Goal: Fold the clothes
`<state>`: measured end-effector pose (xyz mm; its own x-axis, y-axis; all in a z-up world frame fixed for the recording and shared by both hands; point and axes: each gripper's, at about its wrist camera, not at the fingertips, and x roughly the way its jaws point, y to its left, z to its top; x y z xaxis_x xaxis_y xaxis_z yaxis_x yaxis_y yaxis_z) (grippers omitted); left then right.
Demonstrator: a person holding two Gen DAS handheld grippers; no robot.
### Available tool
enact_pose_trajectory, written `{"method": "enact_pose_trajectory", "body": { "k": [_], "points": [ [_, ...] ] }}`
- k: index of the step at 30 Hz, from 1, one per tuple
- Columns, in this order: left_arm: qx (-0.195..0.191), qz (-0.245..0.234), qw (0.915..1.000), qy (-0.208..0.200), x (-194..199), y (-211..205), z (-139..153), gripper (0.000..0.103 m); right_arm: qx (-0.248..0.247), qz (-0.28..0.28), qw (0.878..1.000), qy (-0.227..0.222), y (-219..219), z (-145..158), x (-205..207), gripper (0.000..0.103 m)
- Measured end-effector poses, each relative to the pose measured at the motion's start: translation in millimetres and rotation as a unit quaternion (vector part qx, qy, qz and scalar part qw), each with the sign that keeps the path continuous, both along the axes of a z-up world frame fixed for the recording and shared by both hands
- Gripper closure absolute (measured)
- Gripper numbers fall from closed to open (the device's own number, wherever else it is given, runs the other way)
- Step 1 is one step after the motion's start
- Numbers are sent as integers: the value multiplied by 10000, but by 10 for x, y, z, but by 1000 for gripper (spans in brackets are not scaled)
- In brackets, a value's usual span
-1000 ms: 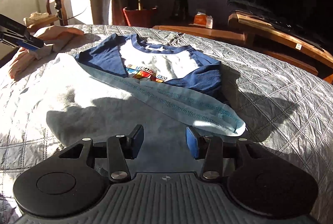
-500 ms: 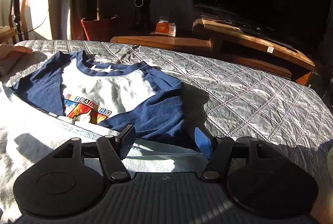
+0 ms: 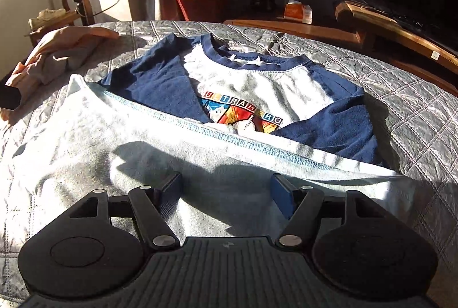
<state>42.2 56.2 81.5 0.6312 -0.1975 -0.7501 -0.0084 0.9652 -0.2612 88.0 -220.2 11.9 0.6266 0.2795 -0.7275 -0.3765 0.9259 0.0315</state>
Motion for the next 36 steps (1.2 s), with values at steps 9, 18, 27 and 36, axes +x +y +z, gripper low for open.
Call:
{"method": "enact_pose_trajectory", "body": {
  "k": [9, 18, 27, 36],
  "points": [
    [25, 29, 10000, -1, 8, 22, 7, 54, 63, -867, 9958, -287, -24, 105, 274, 58],
    [117, 198, 9997, 63, 2, 89, -4, 54, -62, 0, 9999, -115, 421, -1, -140, 71],
    [1586, -905, 9831, -145, -81, -115, -100, 54, -719, 429, 9925, -888, 82, 329, -539, 36],
    [3178, -2613, 9081, -783, -593, -275, -322, 57, -1550, 541, 9815, -986, -411, 258, -1594, 32]
  ]
}}
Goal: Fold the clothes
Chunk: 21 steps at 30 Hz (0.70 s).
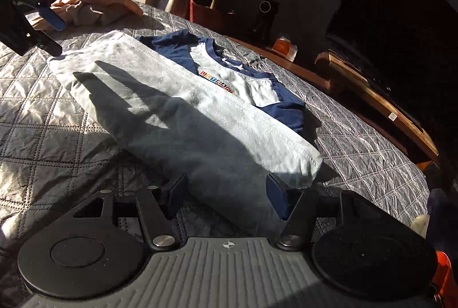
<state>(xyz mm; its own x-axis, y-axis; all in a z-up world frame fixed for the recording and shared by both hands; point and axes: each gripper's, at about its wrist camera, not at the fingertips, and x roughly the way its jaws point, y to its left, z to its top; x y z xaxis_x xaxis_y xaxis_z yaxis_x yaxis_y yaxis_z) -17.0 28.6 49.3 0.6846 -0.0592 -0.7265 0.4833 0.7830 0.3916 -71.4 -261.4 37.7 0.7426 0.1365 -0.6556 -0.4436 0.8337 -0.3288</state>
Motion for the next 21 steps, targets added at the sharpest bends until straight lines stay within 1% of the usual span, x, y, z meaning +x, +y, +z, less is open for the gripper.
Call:
{"method": "enact_pose_trajectory", "body": {
  "k": [3, 4, 5, 6, 8, 10, 11, 13, 15, 16, 17, 18, 20, 21],
  "points": [
    [439, -390, 9983, -62, -159, -19, -139, 60, -348, 67, 9993, 74, -130, -116, -151, 30],
    [614, -494, 9968, -116, -203, -29, -186, 60, -386, 92, 9992, 102, -159, -140, -166, 30],
    [832, -607, 9945, -199, -239, -43, -237, 60, -408, 117, 9990, 130, -186, -160, -178, 27],
    [1056, -718, 9914, -289, -272, -59, -288, 60, -428, 129, 9989, 122, -200, -175, -183, 20],
    [1353, -911, 9856, -439, -315, -95, -359, 60, -489, 155, 9987, 83, -209, -206, -181, 20],
    [1545, -1127, 9798, -578, -348, -142, -404, 60, -580, 211, 9981, 64, -199, -244, -165, 20],
    [1672, -1262, 9757, -644, -373, -174, -433, 60, -625, 269, 9977, 18, -189, -257, -163, 20],
    [2007, -1577, 9636, -800, -438, -245, -518, 53, -736, 390, 9965, -96, -165, -276, -160, 20],
    [2353, -1851, 9486, -1022, -499, -291, -620, 53, -835, 505, 9950, -192, -146, -287, -145, 20],
    [2468, -1953, 9424, -1129, -514, -302, -651, 53, -883, 564, 9942, -247, -141, -294, -131, 20],
    [2529, -2011, 9388, -1192, -514, -306, -667, 52, -937, 612, 9933, -304, -135, -301, -120, 20],
    [2535, -2016, 9383, -1213, -500, -304, -670, 52, -1010, 645, 9921, -367, -124, -308, -110, 20],
    [2469, -1971, 9415, -1173, -461, -298, -655, 51, -1139, 679, 9900, -474, -100, -321, -79, 20],
    [2461, -1969, 9418, -1170, -449, -295, -651, 50, -1178, 677, 9893, -525, -92, -323, -64, 21]
  ]
}}
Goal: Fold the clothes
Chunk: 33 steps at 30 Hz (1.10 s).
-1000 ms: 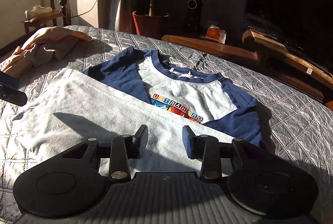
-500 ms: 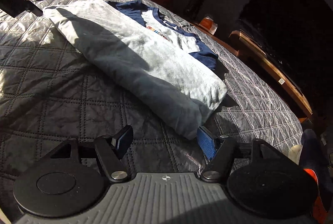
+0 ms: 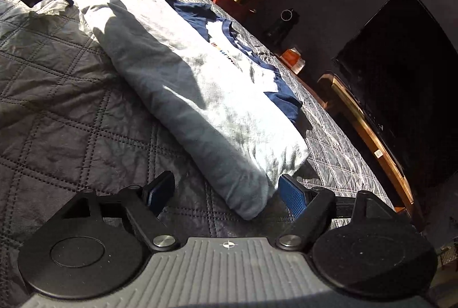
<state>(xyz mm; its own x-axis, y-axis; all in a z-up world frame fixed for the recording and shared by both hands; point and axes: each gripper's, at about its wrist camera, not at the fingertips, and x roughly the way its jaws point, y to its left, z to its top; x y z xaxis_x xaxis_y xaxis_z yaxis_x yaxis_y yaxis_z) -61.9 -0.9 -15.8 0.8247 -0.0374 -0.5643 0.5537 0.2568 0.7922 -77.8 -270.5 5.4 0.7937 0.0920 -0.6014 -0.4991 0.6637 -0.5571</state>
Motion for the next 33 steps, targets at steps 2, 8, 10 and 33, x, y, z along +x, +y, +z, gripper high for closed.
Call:
{"method": "enact_pose_trajectory", "body": {
  "k": [2, 8, 10, 33],
  "points": [
    [50, -34, 10000, -32, 15, 7, -9, 50, 60, 8, 10000, 45, 5, -5, 33, 24],
    [223, -5, 9997, 27, 100, 45, -67, 66, 227, 40, 9997, 51, -22, -19, 44, 27],
    [170, -34, 9998, 80, 128, 63, -86, 79, 207, 84, 9998, 10, -32, -26, 40, 25],
    [-176, 109, 9995, 238, 201, 56, -127, 98, 70, 328, 9993, 155, -60, -62, 85, 90]
  ]
}}
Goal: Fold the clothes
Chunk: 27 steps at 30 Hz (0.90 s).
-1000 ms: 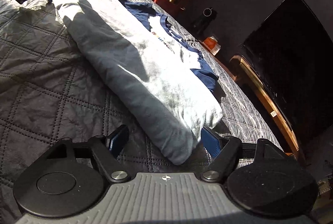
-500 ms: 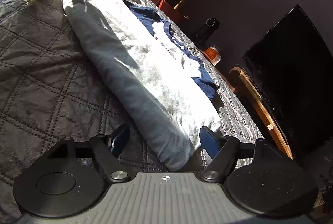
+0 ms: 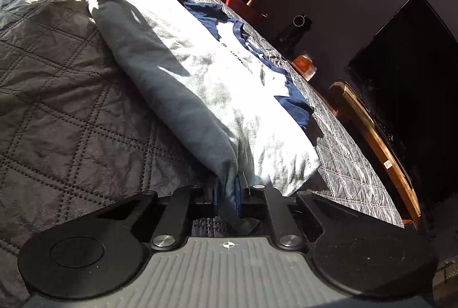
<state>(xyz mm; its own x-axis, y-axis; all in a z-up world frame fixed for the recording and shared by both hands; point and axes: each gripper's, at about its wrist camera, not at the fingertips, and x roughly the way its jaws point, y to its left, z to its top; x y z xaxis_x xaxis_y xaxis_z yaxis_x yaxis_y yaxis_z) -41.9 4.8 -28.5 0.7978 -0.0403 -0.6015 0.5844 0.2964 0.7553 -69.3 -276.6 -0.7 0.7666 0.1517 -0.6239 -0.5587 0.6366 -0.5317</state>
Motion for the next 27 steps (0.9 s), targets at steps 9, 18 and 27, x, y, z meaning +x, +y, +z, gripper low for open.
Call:
{"method": "enact_pose_trajectory", "body": {
  "k": [9, 18, 27],
  "points": [
    [-619, 395, 9959, 537, -188, 68, 235, 99, 181, 13, 9992, 344, -46, 219, -130, 90],
    [-1312, 896, 9812, 1098, -497, 181, 654, 99, 410, 65, 9962, 767, -131, 536, -618, 90],
    [-2285, 1164, 9592, 1192, -726, 271, 1209, 99, 650, 9, 9933, 954, -218, 881, -1104, 90]
  ]
}}
